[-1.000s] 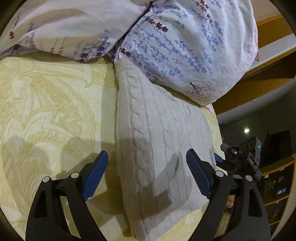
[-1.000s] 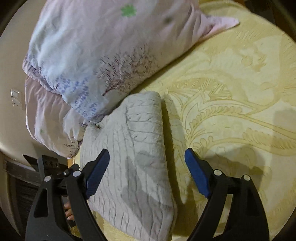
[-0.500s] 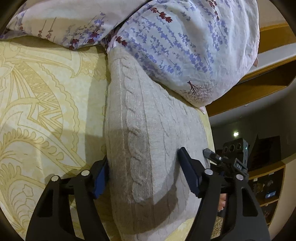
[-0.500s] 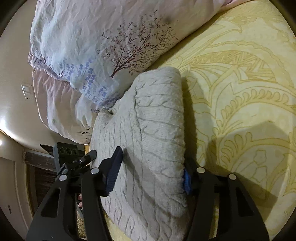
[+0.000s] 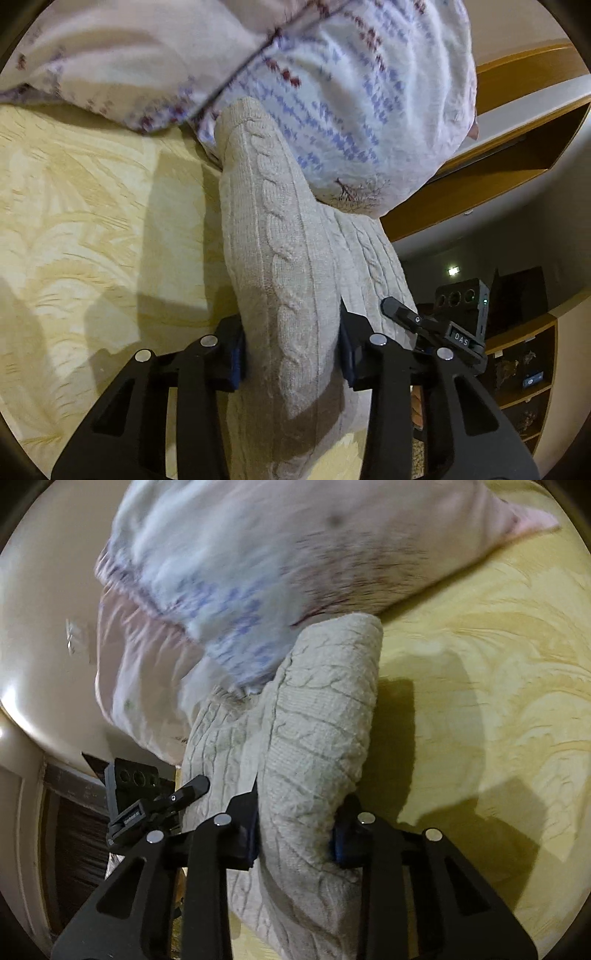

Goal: Fold small clothes

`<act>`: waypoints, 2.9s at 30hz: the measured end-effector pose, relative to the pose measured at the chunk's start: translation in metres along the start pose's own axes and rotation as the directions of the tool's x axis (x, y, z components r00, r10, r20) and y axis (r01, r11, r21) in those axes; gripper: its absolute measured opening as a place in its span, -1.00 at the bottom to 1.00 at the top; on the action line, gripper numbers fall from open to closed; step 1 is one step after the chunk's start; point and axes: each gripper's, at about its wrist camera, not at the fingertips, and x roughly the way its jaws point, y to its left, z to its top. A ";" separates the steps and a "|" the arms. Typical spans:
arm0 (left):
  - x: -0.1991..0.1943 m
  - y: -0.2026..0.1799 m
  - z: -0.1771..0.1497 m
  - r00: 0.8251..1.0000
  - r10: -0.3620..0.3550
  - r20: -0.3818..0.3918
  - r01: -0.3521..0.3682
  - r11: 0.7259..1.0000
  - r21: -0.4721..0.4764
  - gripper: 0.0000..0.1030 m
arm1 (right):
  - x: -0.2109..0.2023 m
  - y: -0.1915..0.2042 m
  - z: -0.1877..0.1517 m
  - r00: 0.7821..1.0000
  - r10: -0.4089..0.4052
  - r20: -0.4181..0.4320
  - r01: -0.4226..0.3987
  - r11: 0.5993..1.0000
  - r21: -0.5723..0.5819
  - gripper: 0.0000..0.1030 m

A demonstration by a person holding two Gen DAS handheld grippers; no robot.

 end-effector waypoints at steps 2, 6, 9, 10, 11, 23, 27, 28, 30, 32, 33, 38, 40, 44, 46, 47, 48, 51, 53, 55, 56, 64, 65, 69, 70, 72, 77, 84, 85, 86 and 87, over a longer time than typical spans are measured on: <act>-0.018 0.004 0.001 1.000 0.006 0.014 -0.006 1.000 0.007 -0.23 | 0.007 0.015 -0.003 1.000 -0.001 0.010 0.001 0.999 -0.032 -0.46; -0.055 0.020 0.004 0.998 0.047 0.032 -0.047 0.999 0.017 -0.23 | 0.029 0.047 -0.011 0.999 0.024 0.033 -0.021 0.996 -0.087 -0.47; -0.072 0.040 0.012 0.995 0.099 0.023 -0.099 0.995 0.004 -0.21 | 0.052 0.056 -0.017 0.999 0.007 0.031 -0.004 0.996 -0.092 -0.48; -0.072 0.047 0.013 0.993 0.116 0.017 -0.116 0.993 0.001 -0.20 | 0.061 0.056 -0.019 1.000 -0.011 0.025 0.013 0.996 -0.086 -0.48; -0.070 0.056 0.014 0.990 0.138 0.007 -0.138 0.990 -0.007 -0.20 | 0.071 0.054 -0.022 0.999 -0.038 0.013 0.039 0.996 -0.077 -0.48; -0.084 0.073 0.009 0.967 0.238 0.090 -0.237 0.971 -0.024 0.08 | 0.056 0.033 -0.011 0.996 -0.069 0.047 0.068 0.997 0.034 -0.12; -0.107 0.036 0.000 0.945 0.242 0.220 -0.269 0.958 0.099 0.10 | 0.054 0.032 0.002 0.994 -0.084 0.066 0.080 0.996 0.049 -0.11; -0.106 0.029 -0.002 0.945 0.237 0.227 -0.269 0.956 0.119 0.14 | 0.058 0.033 0.004 0.994 -0.093 0.056 0.090 0.995 0.047 -0.11; -0.096 0.011 -0.007 0.954 0.223 0.202 -0.261 0.948 0.184 0.16 | 0.067 0.034 0.004 0.995 -0.093 0.035 0.092 0.995 0.041 -0.11; -0.085 0.004 -0.010 0.958 0.230 0.169 -0.264 0.939 0.220 0.16 | 0.071 0.041 0.001 0.993 -0.112 0.046 0.112 0.994 0.006 -0.38; -0.078 0.001 -0.012 0.959 0.240 0.153 -0.272 0.932 0.240 0.16 | 0.069 0.046 -0.001 0.989 -0.132 0.068 0.135 0.990 -0.032 -0.50; -0.054 -0.003 -0.022 0.939 0.319 0.130 -0.344 0.886 0.310 0.16 | 0.059 0.045 0.000 0.974 -0.193 0.121 0.200 0.979 -0.047 -0.84; -0.048 0.000 -0.024 0.930 0.344 0.131 -0.368 0.875 0.316 0.15 | 0.065 0.046 -0.001 0.961 -0.251 0.119 0.260 0.964 -0.062 -0.84; -0.039 0.005 -0.025 0.910 0.385 0.152 -0.413 0.853 0.319 0.15 | 0.080 0.053 -0.003 0.918 -0.373 0.132 0.389 0.913 -0.123 -0.80; -0.034 0.003 -0.025 0.897 0.411 0.161 -0.441 0.831 0.339 0.15 | 0.078 0.059 -0.003 0.905 -0.403 0.137 0.420 0.896 -0.146 -0.69; -0.034 0.000 -0.027 0.890 0.423 0.169 -0.456 0.820 0.346 0.15 | 0.076 0.064 -0.005 0.899 -0.412 0.149 0.432 0.888 -0.155 -0.48; -0.037 -0.002 -0.029 0.889 0.424 0.176 -0.459 0.818 0.348 0.15 | 0.068 0.071 -0.009 0.894 -0.410 0.181 0.439 0.883 -0.167 -0.32; -0.054 -0.011 -0.038 0.899 0.388 0.202 -0.437 0.826 0.356 0.16 | 0.047 0.096 -0.028 0.900 -0.359 0.247 0.418 0.873 -0.252 -0.30; -0.065 -0.016 -0.046 0.883 0.404 0.238 -0.467 0.806 0.364 0.16 | 0.038 0.112 -0.044 0.918 -0.303 0.257 0.377 0.869 -0.320 -0.30; -0.070 -0.016 -0.051 0.845 0.465 0.266 -0.534 0.766 0.358 0.17 | 0.036 0.124 -0.058 0.933 -0.273 0.236 0.348 0.854 -0.387 -0.33; -0.069 -0.014 -0.052 0.833 0.486 0.265 -0.553 0.753 0.357 0.17 | 0.039 0.126 -0.064 0.936 -0.277 0.218 0.346 0.844 -0.410 -0.34; -0.050 -0.014 -0.054 0.767 0.574 0.286 -0.640 0.664 0.386 0.28 | 0.070 0.121 -0.082 0.876 -0.440 0.196 0.479 0.747 -0.461 -0.38; -0.049 -0.013 -0.055 0.764 0.574 0.294 -0.644 0.660 0.386 0.29 | 0.068 0.120 -0.082 0.878 -0.436 0.195 0.475 0.753 -0.454 -0.38; -0.062 -0.013 -0.060 0.770 0.563 0.300 -0.638 0.682 0.358 0.29 | 0.049 0.125 -0.090 0.891 -0.397 0.221 0.455 0.777 -0.435 -0.23; -0.070 -0.014 -0.064 0.773 0.555 0.309 -0.634 0.691 0.347 0.29 | 0.042 0.128 -0.096 0.892 -0.386 0.235 0.451 0.775 -0.442 -0.18; -0.080 -0.015 -0.073 0.752 0.565 0.340 -0.658 0.671 0.342 0.29 | 0.034 0.133 -0.106 0.894 -0.373 0.249 0.448 0.766 -0.460 -0.09; -0.079 -0.002 -0.087 0.697 0.637 0.329 -0.717 0.613 0.330 0.36 | 0.048 0.128 -0.125 0.875 -0.442 0.199 0.479 0.725 -0.496 -0.09; -0.082 0.006 -0.094 0.715 0.627 0.311 -0.699 0.644 0.309 0.44 | 0.037 0.134 -0.133 0.861 -0.443 0.251 0.508 0.718 -0.475 0.20; -0.088 0.004 -0.098 0.719 0.616 0.321 -0.695 0.651 0.305 0.60 | 0.028 0.136 -0.135 0.861 -0.429 0.275 0.509 0.726 -0.462 0.34; -0.091 0.003 -0.102 0.716 0.614 0.332 -0.698 0.649 0.303 0.67 | 0.021 0.138 -0.137 0.857 -0.420 0.297 0.514 0.729 -0.452 0.57; -0.097 0.000 -0.108 0.706 0.613 0.355 -0.707 0.642 0.297 0.78 | 0.012 0.140 -0.140 0.854 -0.406 0.325 0.517 0.733 -0.443 0.69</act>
